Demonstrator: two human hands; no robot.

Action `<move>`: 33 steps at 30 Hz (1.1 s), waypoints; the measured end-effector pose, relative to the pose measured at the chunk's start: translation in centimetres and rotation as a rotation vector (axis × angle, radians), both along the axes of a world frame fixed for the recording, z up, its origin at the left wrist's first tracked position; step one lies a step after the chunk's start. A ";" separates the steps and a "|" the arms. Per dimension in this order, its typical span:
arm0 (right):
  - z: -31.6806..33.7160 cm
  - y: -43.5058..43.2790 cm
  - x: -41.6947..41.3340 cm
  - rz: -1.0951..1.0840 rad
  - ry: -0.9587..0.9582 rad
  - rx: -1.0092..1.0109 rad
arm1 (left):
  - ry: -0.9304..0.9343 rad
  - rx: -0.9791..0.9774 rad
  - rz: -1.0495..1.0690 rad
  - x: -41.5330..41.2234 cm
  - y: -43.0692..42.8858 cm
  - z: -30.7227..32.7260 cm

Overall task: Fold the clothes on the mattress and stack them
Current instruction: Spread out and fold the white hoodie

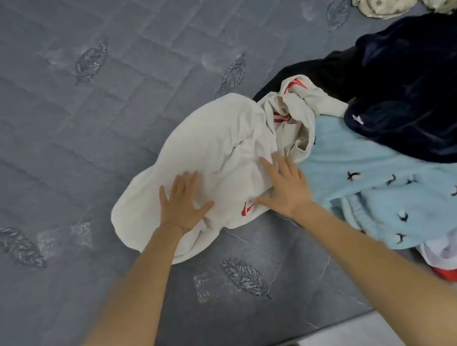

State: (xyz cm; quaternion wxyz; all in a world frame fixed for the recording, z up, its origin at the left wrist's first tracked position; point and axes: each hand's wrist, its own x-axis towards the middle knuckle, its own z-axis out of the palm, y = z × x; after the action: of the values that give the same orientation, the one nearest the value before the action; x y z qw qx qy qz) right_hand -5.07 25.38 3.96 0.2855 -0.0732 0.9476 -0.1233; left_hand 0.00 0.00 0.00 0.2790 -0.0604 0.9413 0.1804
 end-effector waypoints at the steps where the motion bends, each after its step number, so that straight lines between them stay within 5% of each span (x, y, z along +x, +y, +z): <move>1: -0.9 -0.2 -0.3 0.048 0.038 0.016 | 0.017 -0.006 -0.009 0.1 0.0 -0.8; 10: -5.9 -0.7 -1.8 0.140 0.372 0.094 | 0.434 0.049 0.086 1.0 0.2 -5.0; 16: -4.7 -0.5 -2.2 0.097 0.462 -0.071 | 0.382 0.089 0.221 0.2 1.0 -4.2; 23: 1.7 -1.4 -1.7 -0.085 0.306 -0.323 | 0.410 0.376 0.549 1.1 2.5 2.3; 33: 13.9 -4.0 -0.4 -0.052 0.265 -0.451 | 0.510 0.404 0.795 2.8 2.5 14.2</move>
State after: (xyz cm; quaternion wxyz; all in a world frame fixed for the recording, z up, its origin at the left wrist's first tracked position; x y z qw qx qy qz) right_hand -5.51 21.38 17.89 0.1321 -0.1259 0.9269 -0.3280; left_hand 2.80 2.47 14.16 -0.0434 -0.3128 0.8299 0.4598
